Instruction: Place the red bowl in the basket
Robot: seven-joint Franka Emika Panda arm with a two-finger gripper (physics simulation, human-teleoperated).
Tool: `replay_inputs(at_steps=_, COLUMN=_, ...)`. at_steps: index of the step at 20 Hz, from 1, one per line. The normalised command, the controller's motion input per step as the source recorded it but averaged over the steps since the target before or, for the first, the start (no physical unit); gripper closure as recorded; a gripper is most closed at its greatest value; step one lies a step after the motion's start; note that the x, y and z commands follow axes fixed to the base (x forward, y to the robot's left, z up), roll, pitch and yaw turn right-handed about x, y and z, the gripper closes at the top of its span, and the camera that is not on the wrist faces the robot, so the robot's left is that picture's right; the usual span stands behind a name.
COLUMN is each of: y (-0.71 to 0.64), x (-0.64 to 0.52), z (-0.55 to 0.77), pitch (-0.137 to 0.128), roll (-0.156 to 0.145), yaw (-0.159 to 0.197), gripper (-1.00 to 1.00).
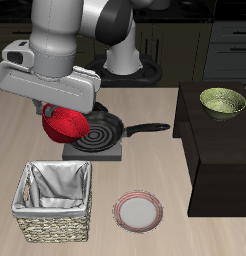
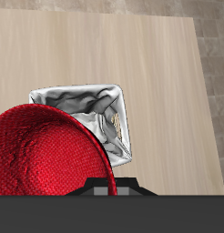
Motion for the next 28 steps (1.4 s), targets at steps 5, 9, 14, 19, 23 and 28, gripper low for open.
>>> replay_inputs(at_steps=5, y=0.02, x=0.32, z=0.02, pitch=0.003, roll=-0.022, yaw=-0.014, gripper=1.00)
replay_inputs(at_steps=9, y=-0.03, x=0.25, z=-0.04, pitch=0.013, roll=-0.028, yaw=-0.013, gripper=1.00)
replay_inputs(at_steps=14, y=0.02, x=0.13, z=-0.26, pitch=0.027, roll=-0.006, yaw=0.029, gripper=1.00)
replay_inputs(at_steps=19, y=-0.02, x=0.18, z=-0.46, pitch=0.061, roll=0.004, yaw=0.024, gripper=1.00)
replay_inputs(at_steps=23, y=-0.09, x=0.11, z=-0.29, pitch=0.036, roll=-0.025, yaw=0.002, gripper=1.00)
replay_inputs(at_steps=28, y=-0.10, x=0.04, z=-0.27, pitch=0.050, roll=-0.055, yaw=0.057, gripper=-1.00)
